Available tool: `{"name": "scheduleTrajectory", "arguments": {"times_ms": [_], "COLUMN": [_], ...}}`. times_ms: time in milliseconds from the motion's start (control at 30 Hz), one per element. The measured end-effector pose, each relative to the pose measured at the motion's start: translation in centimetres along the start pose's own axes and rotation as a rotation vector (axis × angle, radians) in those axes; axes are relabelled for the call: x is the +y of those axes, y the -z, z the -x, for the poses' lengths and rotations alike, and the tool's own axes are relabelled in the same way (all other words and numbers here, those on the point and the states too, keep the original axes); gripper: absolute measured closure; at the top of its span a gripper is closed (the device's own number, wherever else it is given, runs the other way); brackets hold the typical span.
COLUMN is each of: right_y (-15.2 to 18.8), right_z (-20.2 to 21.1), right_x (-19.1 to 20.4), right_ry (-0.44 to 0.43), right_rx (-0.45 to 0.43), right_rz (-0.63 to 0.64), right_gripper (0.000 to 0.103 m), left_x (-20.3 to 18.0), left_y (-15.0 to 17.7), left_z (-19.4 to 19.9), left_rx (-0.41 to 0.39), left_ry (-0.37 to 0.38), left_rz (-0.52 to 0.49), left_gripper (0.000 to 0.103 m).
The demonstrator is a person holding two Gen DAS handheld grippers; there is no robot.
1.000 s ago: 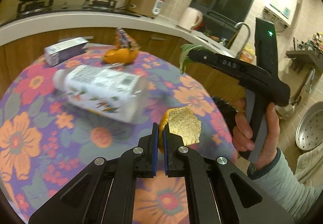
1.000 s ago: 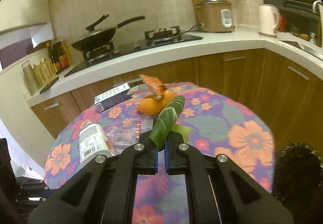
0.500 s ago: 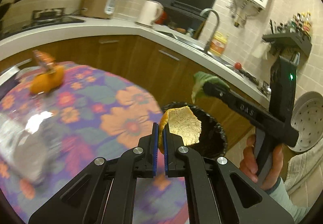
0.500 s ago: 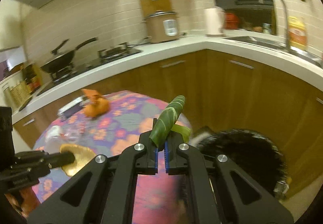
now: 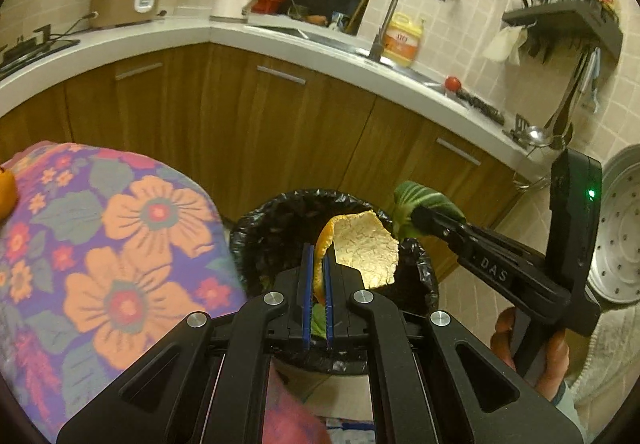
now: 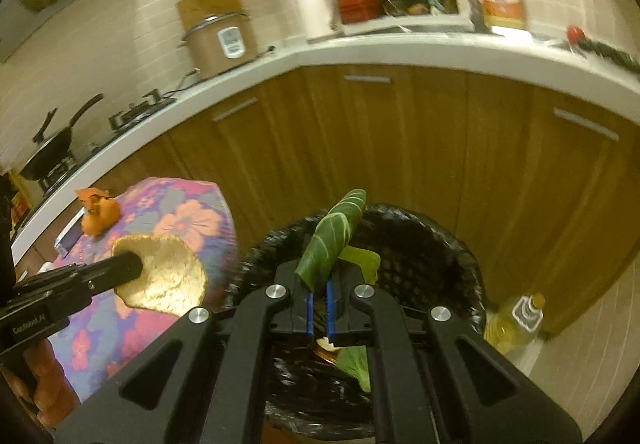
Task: Collect trash
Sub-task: 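Carry the bread crust and green leaf to the wastebasket and release both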
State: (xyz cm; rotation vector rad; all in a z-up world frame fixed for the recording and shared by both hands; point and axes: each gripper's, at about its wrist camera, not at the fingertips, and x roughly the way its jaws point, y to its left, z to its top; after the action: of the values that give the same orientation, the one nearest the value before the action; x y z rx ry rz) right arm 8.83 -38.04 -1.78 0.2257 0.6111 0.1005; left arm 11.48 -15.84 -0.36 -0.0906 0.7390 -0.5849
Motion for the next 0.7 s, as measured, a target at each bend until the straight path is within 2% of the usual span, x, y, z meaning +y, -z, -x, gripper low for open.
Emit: {"name": "scheduleTrajectory", "arguments": {"times_ms": [300,700], "right_y": [1.5,2.4], "right_z": [-1.7,-2.5], "right_x": [-3.3,-4.2], "right_ry": [0.032,0.038], "right_rx": [0.047,0.088], "right_rz": [-0.070,-0.097], "right_gripper": [0.100,0.100], "left_x": [-1.8,-2.0], "left_y": [-0.4,0.2], "left_z": [-4.9,-6.4], "left_rx": [0.066,0.099], "left_ry": [-0.029,-0.048], "left_rz": [0.010,0.009], "left_gripper": [0.100,0.098]}}
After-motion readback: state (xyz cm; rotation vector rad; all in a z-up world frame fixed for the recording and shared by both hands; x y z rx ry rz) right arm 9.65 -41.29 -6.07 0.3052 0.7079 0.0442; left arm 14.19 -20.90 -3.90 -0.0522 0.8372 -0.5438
